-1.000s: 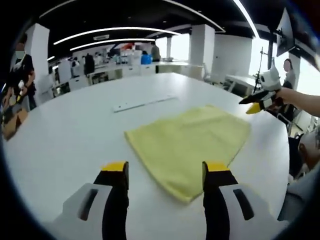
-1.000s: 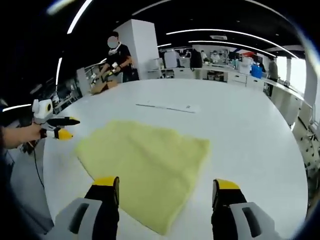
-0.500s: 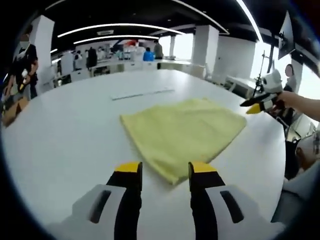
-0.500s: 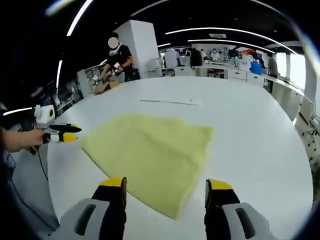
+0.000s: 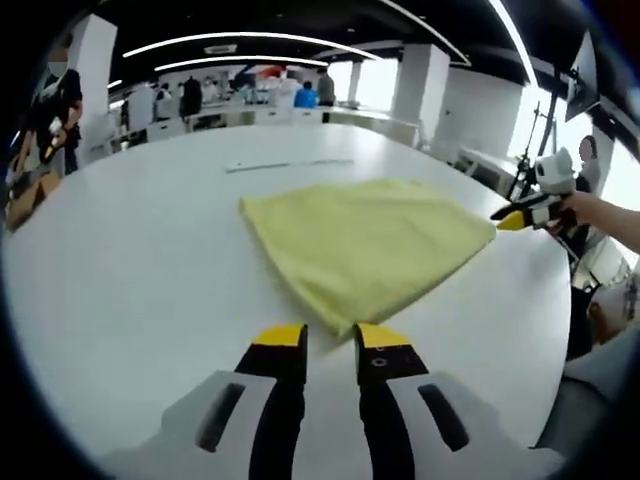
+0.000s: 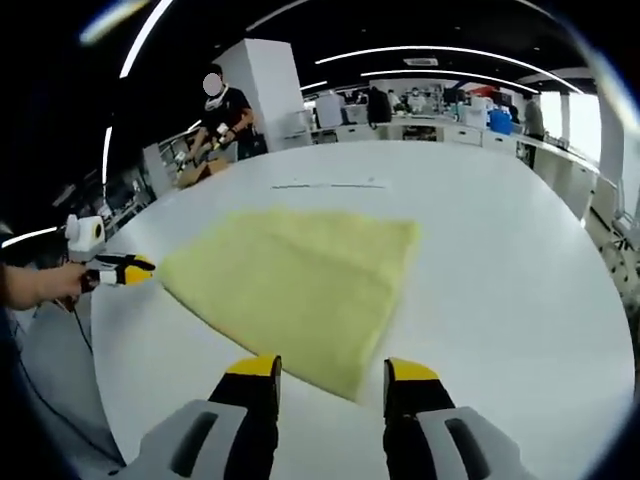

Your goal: Fold the garment on the visible template until the final outline fits inside the template.

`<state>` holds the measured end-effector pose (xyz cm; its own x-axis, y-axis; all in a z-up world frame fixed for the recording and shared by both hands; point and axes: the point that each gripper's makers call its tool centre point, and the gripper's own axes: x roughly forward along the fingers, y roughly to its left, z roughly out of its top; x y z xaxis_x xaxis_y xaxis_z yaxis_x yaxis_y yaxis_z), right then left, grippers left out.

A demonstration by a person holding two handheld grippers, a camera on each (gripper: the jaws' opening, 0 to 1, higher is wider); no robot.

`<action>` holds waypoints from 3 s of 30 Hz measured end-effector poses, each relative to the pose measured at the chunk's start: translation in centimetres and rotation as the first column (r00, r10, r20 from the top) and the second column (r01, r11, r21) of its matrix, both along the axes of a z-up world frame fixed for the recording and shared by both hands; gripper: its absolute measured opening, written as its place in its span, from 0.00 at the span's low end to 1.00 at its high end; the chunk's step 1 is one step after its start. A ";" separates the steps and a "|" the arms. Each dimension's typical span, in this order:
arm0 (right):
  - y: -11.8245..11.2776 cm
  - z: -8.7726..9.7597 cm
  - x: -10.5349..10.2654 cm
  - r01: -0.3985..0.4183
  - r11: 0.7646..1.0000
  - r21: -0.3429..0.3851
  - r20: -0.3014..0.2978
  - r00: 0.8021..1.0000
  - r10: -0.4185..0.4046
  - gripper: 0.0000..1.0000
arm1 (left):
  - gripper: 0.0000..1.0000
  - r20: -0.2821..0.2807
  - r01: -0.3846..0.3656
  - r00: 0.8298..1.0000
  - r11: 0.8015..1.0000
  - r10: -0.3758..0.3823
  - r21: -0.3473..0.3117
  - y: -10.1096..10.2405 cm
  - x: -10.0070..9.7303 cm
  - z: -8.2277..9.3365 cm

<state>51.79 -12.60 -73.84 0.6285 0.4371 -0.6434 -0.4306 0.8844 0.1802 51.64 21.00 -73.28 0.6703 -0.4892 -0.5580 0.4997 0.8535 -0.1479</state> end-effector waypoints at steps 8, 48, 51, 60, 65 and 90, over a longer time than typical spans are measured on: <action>0.0 -0.4 -0.5 0.028 1.000 0.004 -0.003 1.000 -0.028 0.26 | 0.07 -0.021 -0.021 1.000 0.998 0.020 -0.055 -0.8 -0.1 -0.1; -1.8 -0.9 -0.5 0.108 0.994 0.024 -0.012 0.994 -0.108 0.00 | 0.00 -0.050 -0.027 0.998 1.000 0.027 -0.005 0.5 -0.1 -0.5; -1.8 -1.0 -0.5 0.110 0.994 0.019 -0.012 0.994 -0.110 0.00 | 0.00 -0.053 -0.019 0.998 1.000 0.019 0.000 0.8 -0.3 -0.6; -2.0 -1.0 -1.0 0.103 0.995 0.009 -0.019 0.994 -0.103 0.00 | 0.00 -0.060 -0.011 0.998 1.000 0.010 -0.005 0.9 -0.6 -0.8; -2.1 -1.0 -1.5 0.099 0.995 0.003 -0.026 0.995 -0.099 0.00 | 0.00 -0.063 -0.009 0.998 1.000 0.008 -0.006 0.8 -1.1 -0.9; -2.3 -1.3 -4.3 0.097 0.995 0.009 -0.048 0.994 -0.097 0.00 | 0.00 -0.083 0.023 0.996 1.000 -0.021 0.021 0.4 -3.6 -1.4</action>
<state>47.50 -14.93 -75.12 0.6373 0.3829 -0.6688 -0.3339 0.9193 0.2082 48.01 21.36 -74.65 0.6106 -0.4906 -0.6217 0.5053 0.8458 -0.1712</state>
